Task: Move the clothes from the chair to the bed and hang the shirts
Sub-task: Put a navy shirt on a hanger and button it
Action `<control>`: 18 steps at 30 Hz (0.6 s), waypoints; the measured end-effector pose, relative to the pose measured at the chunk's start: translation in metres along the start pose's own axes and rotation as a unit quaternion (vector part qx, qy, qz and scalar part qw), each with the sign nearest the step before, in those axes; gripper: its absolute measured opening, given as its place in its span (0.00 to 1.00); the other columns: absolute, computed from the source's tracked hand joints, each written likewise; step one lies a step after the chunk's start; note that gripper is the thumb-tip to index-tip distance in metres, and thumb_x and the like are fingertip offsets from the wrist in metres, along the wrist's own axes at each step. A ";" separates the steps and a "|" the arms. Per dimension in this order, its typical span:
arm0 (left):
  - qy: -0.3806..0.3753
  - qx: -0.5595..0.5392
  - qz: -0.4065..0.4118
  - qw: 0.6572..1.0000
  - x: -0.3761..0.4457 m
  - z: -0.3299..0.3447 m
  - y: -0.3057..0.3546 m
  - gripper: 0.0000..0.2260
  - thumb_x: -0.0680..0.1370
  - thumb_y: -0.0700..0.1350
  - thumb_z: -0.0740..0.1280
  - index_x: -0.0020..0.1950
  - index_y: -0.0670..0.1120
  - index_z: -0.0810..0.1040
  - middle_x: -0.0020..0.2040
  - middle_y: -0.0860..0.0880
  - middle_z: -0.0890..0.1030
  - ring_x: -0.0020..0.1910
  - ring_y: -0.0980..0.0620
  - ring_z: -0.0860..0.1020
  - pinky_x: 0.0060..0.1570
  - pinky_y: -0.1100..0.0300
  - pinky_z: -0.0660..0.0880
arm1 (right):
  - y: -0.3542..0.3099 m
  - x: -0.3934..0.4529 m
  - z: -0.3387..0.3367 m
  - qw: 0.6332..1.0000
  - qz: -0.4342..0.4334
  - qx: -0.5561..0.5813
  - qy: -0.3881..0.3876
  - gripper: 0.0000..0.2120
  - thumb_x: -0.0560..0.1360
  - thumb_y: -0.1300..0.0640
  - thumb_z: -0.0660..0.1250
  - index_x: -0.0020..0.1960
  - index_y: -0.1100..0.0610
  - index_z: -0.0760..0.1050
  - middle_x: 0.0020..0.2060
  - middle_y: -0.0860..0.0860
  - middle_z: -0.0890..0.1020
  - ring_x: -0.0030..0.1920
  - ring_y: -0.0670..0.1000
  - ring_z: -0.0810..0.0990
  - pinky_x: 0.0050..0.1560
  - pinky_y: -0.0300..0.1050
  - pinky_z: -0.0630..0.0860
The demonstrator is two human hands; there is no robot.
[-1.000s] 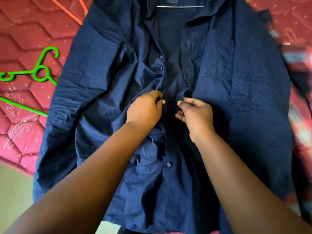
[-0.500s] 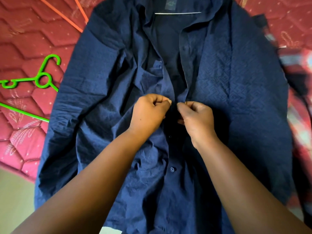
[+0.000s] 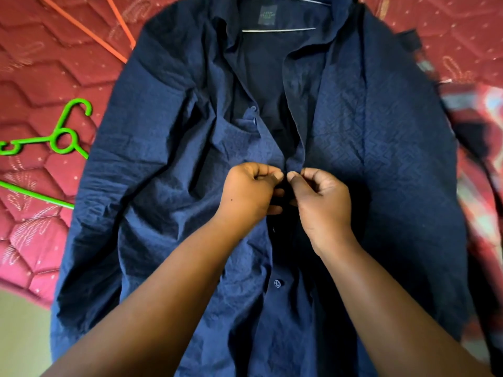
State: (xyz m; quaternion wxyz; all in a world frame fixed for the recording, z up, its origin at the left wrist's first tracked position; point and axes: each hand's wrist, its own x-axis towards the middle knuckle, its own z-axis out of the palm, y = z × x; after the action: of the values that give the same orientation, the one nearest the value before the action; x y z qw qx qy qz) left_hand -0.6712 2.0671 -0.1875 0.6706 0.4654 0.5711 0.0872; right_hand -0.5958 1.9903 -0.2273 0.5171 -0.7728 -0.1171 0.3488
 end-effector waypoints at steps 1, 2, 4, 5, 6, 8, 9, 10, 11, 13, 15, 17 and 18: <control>-0.006 -0.024 -0.012 1.000 -0.002 -0.001 0.000 0.07 0.80 0.39 0.65 0.42 0.45 0.77 0.35 0.49 0.79 0.32 0.58 0.78 0.25 0.63 0.77 | 0.000 0.000 0.000 1.000 0.001 0.003 0.003 0.02 0.75 0.56 0.70 0.44 0.53 0.81 0.36 0.49 0.84 0.39 0.49 0.82 0.48 0.55 0.81; -0.010 -0.043 -0.021 0.999 -0.003 -0.001 0.000 0.07 0.80 0.39 0.65 0.42 0.44 0.78 0.35 0.49 0.79 0.32 0.58 0.78 0.26 0.63 0.77 | -0.001 0.000 0.000 1.000 0.005 0.011 0.004 0.02 0.75 0.56 0.71 0.43 0.53 0.81 0.36 0.49 0.84 0.38 0.49 0.83 0.48 0.55 0.81; -0.013 -0.054 -0.025 0.998 -0.003 -0.002 -0.001 0.07 0.80 0.39 0.66 0.42 0.44 0.78 0.34 0.48 0.79 0.33 0.56 0.79 0.26 0.61 0.78 | -0.004 -0.002 -0.001 0.998 0.030 0.052 -0.009 0.04 0.75 0.59 0.70 0.41 0.54 0.81 0.36 0.51 0.84 0.39 0.51 0.83 0.48 0.54 0.82; -0.012 -0.046 -0.023 0.999 -0.003 -0.002 -0.001 0.07 0.80 0.40 0.66 0.42 0.45 0.78 0.35 0.48 0.79 0.34 0.56 0.79 0.27 0.61 0.79 | -0.006 -0.003 -0.001 0.995 0.051 0.083 -0.020 0.05 0.76 0.61 0.70 0.41 0.55 0.81 0.35 0.51 0.84 0.39 0.51 0.83 0.47 0.53 0.82; -0.011 -0.033 -0.019 0.999 -0.002 -0.002 -0.001 0.06 0.80 0.40 0.67 0.42 0.45 0.78 0.35 0.47 0.79 0.35 0.55 0.79 0.27 0.61 0.79 | -0.009 -0.004 -0.001 0.991 0.071 0.111 -0.029 0.06 0.76 0.62 0.70 0.41 0.56 0.80 0.35 0.52 0.83 0.38 0.51 0.83 0.47 0.52 0.82; -0.015 -0.009 -0.015 1.000 0.000 -0.003 0.000 0.06 0.80 0.41 0.66 0.42 0.45 0.79 0.36 0.47 0.79 0.36 0.54 0.79 0.27 0.61 0.78 | -0.011 -0.006 -0.003 0.985 0.094 0.138 -0.038 0.06 0.76 0.64 0.69 0.41 0.58 0.80 0.36 0.53 0.83 0.39 0.50 0.84 0.48 0.51 0.82; -0.020 -0.004 -0.017 1.000 0.000 -0.004 0.001 0.06 0.80 0.41 0.66 0.43 0.45 0.79 0.36 0.47 0.80 0.36 0.54 0.79 0.27 0.61 0.78 | -0.012 -0.005 -0.004 0.984 0.097 0.144 -0.040 0.06 0.76 0.63 0.70 0.41 0.57 0.81 0.36 0.53 0.84 0.40 0.51 0.84 0.49 0.51 0.82; -0.026 -0.003 -0.021 0.999 0.001 -0.004 0.001 0.06 0.80 0.41 0.66 0.43 0.44 0.79 0.37 0.47 0.80 0.37 0.53 0.79 0.27 0.62 0.77 | -0.012 -0.005 -0.005 0.983 0.100 0.147 -0.042 0.06 0.76 0.63 0.70 0.41 0.57 0.81 0.37 0.54 0.84 0.40 0.51 0.84 0.49 0.52 0.82; -0.030 -0.005 -0.027 0.999 0.001 -0.004 0.002 0.05 0.80 0.42 0.67 0.44 0.44 0.79 0.37 0.46 0.79 0.38 0.53 0.79 0.27 0.62 0.77 | -0.012 -0.004 -0.006 0.983 0.101 0.148 -0.044 0.05 0.76 0.63 0.70 0.41 0.57 0.81 0.37 0.54 0.84 0.41 0.52 0.84 0.50 0.52 0.82; -0.031 -0.012 -0.037 0.999 0.001 -0.005 0.002 0.05 0.79 0.42 0.67 0.44 0.44 0.79 0.37 0.47 0.79 0.38 0.53 0.79 0.27 0.62 0.77 | -0.012 -0.003 -0.005 0.982 0.106 0.146 -0.047 0.05 0.76 0.64 0.69 0.41 0.58 0.81 0.37 0.55 0.84 0.41 0.53 0.84 0.50 0.52 0.82; -0.022 -0.021 -0.040 0.999 0.001 -0.006 0.001 0.05 0.79 0.42 0.67 0.44 0.44 0.79 0.36 0.47 0.79 0.37 0.54 0.78 0.27 0.62 0.77 | -0.013 -0.003 -0.004 0.981 0.107 0.149 -0.058 0.07 0.76 0.64 0.69 0.40 0.57 0.81 0.36 0.54 0.84 0.40 0.52 0.84 0.49 0.51 0.82; -0.007 -0.031 -0.038 0.999 0.003 -0.006 0.000 0.06 0.79 0.42 0.67 0.43 0.45 0.79 0.36 0.48 0.79 0.37 0.54 0.78 0.27 0.62 0.76 | -0.014 -0.003 -0.003 0.979 0.108 0.155 -0.073 0.07 0.76 0.65 0.69 0.40 0.57 0.81 0.35 0.53 0.84 0.40 0.50 0.84 0.48 0.49 0.82; 0.000 -0.030 -0.034 0.999 0.004 -0.006 -0.001 0.06 0.79 0.42 0.67 0.42 0.45 0.79 0.35 0.48 0.79 0.36 0.54 0.78 0.27 0.63 0.76 | -0.014 -0.003 -0.003 0.978 0.110 0.160 -0.078 0.07 0.76 0.65 0.69 0.41 0.57 0.80 0.35 0.52 0.84 0.39 0.49 0.84 0.47 0.47 0.82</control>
State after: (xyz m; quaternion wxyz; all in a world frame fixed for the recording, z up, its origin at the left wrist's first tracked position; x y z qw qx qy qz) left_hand -0.6756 2.0721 -0.1902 0.6868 0.4252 0.5838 0.0819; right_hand -0.5937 1.9927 -0.2130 0.5818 -0.6584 -0.0142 0.4773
